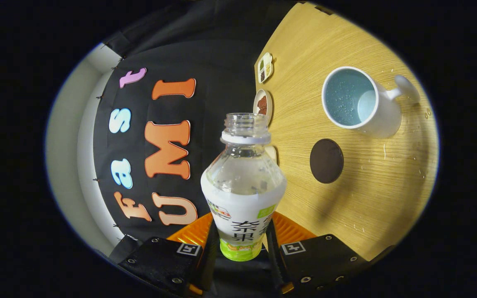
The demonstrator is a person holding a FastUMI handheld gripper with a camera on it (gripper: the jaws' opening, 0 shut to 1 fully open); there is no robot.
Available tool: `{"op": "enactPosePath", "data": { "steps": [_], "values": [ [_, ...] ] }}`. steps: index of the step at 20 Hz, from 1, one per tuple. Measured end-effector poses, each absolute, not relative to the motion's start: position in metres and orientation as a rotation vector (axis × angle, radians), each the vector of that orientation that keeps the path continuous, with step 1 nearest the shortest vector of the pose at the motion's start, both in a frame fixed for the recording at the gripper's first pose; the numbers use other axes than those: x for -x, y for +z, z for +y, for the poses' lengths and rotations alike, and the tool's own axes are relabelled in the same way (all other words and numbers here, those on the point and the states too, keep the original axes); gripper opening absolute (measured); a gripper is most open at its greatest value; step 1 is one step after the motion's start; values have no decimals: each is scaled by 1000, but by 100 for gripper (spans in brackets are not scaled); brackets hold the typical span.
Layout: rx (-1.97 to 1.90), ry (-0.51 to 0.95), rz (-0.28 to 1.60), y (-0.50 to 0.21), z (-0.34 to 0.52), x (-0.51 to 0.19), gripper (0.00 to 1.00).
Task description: Take the bottle from table, then pour the juice into the cup, finally place the bottle on the coaster
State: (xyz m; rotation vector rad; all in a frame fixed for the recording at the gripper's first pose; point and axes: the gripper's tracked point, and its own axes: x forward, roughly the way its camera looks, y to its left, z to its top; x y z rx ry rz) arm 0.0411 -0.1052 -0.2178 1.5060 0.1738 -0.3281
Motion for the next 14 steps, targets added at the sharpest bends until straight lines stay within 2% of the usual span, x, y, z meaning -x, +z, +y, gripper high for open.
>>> {"op": "enactPosePath", "data": {
  "steps": [14],
  "values": [
    [-1648,-365,129,-221,-119,-39,56]
  ]
}}
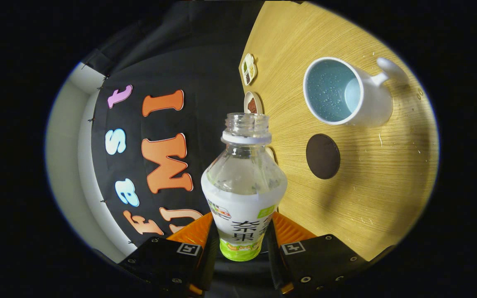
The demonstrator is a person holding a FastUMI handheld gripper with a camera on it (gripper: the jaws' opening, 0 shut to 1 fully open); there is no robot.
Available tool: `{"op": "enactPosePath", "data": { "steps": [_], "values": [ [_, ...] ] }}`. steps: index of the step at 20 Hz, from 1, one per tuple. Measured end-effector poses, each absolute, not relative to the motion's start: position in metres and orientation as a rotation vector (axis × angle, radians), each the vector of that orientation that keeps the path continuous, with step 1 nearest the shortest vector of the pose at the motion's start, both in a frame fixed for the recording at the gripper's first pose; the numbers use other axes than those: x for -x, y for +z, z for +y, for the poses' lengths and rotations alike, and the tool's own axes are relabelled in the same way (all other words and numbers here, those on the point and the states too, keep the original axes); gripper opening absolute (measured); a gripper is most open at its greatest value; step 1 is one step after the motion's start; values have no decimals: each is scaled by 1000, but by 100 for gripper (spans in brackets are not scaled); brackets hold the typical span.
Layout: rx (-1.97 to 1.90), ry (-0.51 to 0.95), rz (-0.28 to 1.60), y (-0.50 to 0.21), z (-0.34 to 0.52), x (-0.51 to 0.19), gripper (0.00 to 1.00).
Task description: Take the bottle from table, then pour the juice into the cup, finally place the bottle on the coaster
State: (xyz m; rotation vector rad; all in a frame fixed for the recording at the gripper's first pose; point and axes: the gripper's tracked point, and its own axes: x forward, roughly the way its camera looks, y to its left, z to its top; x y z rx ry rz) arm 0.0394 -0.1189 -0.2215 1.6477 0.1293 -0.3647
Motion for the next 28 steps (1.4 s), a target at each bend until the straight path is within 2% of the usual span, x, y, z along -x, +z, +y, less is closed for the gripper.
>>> {"op": "enactPosePath", "data": {
  "steps": [28],
  "values": [
    [-1809,-393,96,-213,-123,-34,56]
  ]
}}
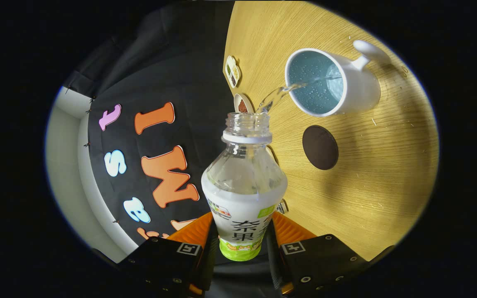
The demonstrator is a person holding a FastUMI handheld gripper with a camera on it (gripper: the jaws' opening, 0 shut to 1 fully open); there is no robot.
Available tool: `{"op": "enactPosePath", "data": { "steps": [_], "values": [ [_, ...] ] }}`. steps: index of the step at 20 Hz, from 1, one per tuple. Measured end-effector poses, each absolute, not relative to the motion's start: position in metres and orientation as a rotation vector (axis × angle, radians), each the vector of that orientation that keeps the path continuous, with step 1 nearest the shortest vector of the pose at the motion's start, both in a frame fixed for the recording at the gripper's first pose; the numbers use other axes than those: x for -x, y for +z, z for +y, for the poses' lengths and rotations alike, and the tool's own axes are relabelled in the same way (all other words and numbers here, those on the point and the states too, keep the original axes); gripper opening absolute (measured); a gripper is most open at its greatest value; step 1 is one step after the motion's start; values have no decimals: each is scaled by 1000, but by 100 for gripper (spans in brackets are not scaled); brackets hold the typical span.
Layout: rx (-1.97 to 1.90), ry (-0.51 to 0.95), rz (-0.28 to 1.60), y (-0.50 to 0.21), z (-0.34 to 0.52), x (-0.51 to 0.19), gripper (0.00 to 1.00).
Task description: Take the bottle from table, then pour the juice into the cup, finally place the bottle on the coaster
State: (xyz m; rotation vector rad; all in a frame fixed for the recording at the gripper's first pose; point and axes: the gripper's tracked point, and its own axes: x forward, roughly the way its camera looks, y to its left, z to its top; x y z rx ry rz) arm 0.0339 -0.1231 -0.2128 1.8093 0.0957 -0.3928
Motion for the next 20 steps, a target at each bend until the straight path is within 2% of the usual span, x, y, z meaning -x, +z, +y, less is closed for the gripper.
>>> {"op": "enactPosePath", "data": {
  "steps": [20],
  "values": [
    [-1911,-386,44,-197,-130,-39,56]
  ]
}}
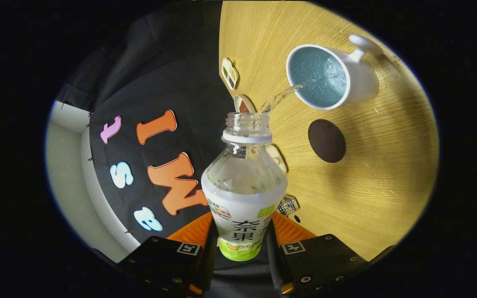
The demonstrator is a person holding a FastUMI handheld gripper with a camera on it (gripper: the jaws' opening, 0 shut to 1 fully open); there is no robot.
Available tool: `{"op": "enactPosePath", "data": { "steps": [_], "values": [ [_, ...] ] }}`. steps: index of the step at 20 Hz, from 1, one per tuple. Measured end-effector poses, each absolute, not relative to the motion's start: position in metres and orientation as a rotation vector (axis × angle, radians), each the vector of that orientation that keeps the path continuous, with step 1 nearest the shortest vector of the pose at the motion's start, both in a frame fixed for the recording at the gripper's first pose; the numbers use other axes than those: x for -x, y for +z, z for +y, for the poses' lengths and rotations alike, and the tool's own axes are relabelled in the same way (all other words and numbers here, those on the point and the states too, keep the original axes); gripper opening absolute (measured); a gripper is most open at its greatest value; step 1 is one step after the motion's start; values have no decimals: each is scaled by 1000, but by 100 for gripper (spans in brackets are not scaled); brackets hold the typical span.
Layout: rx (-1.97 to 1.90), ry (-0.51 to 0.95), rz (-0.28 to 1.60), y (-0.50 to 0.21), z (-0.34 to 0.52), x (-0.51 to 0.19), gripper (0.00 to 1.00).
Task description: Take the bottle from table, then pour the juice into the cup, finally place the bottle on the coaster
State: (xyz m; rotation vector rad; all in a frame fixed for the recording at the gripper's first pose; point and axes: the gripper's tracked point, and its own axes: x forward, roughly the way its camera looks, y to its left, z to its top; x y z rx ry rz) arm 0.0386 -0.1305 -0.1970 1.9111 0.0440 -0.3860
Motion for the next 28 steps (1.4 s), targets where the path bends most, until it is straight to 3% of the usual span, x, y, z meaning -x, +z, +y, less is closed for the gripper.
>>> {"op": "enactPosePath", "data": {
  "steps": [28],
  "values": [
    [-2079,-382,-65,-184,-152,-43,56]
  ]
}}
